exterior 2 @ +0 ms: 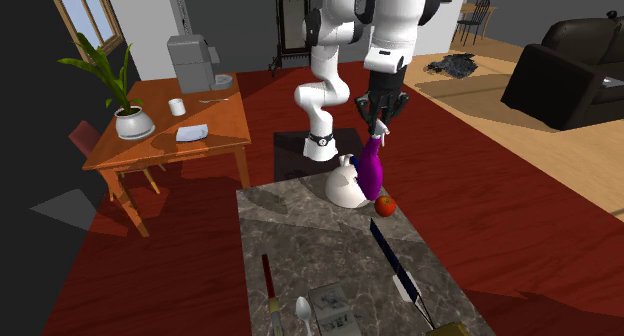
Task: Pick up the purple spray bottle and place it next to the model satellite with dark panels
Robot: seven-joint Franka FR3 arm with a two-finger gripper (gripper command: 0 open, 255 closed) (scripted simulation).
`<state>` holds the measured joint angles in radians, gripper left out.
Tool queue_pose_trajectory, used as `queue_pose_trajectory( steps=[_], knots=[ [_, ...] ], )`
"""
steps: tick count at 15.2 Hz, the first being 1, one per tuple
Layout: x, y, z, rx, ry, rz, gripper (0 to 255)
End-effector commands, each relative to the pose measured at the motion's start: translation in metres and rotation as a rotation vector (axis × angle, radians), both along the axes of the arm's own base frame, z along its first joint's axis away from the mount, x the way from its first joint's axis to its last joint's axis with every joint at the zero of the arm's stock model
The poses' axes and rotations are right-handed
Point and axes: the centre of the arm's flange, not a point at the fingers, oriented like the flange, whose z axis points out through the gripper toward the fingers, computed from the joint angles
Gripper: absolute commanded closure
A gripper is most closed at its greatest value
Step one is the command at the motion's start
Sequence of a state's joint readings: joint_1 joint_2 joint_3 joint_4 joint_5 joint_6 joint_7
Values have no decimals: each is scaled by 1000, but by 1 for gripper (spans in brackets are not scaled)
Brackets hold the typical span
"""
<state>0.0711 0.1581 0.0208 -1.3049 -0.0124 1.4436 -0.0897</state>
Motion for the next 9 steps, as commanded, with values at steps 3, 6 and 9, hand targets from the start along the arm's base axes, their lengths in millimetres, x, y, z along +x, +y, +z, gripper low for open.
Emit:
queue_pose_trajectory(
  steps=[3,6,9],
  knots=[
    [34,36,-18,0,0,-1,255],
    [60,64,-31,0,0,-1,255],
    [84,90,-43,0,0,-1,255]
  ],
)
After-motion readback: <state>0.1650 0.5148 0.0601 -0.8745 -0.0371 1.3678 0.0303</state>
